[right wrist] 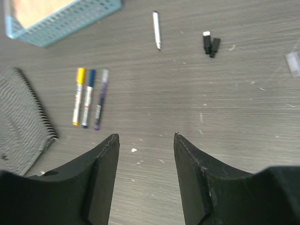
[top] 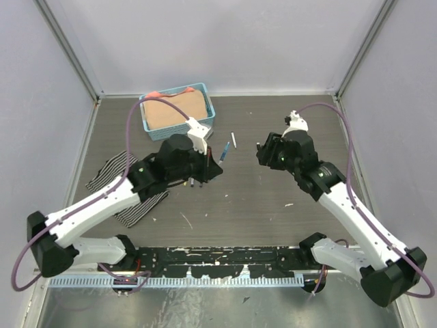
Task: Insert the pens into the pen caps
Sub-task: Pick up the pen from the center of the board, then move the pen cap to the center of the board.
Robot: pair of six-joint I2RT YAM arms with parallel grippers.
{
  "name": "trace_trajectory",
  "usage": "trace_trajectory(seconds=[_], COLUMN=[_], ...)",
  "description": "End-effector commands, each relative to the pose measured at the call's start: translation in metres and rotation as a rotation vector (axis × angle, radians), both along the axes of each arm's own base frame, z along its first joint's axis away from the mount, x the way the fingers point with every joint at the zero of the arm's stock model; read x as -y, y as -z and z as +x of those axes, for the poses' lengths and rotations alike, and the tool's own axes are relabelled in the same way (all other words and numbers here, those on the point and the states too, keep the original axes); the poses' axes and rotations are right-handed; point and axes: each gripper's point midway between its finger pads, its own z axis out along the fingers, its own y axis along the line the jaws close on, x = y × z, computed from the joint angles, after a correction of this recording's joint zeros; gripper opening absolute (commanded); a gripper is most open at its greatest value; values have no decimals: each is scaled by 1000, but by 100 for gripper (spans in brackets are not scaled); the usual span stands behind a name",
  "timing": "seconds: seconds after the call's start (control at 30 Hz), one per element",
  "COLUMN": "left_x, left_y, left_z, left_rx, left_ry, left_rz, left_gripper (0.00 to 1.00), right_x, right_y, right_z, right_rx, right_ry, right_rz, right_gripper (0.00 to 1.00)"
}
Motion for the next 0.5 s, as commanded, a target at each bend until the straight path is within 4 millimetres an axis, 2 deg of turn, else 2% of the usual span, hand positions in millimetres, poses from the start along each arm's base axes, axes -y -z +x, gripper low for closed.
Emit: trace_trajectory(seconds=[0.0, 0.13, 0.23, 0.37, 0.47], left_x=[-33, -53, -65, -74, -74], left_y=[-6, -8, -10, -7, -9], left_z=[-13, -24, -32, -37, -40], left_rx=[86, 122, 143, 155, 152], left_ry=[37, 66, 86, 98, 110], left_rz=[85, 129, 156, 179, 168], left_gripper=[0, 0, 0, 0, 0], right_x=[13, 19, 30, 59, 89], right_y=[6, 19, 37, 68, 93], right_z=[9, 24, 41, 65, 84], right_rx=[-38, -99, -181, -296, -370], right_ry=[-14, -14, -24, 22, 90], right_rz=[-193, -247, -235, -255, -277], right_gripper=[56, 57, 58, 62, 64])
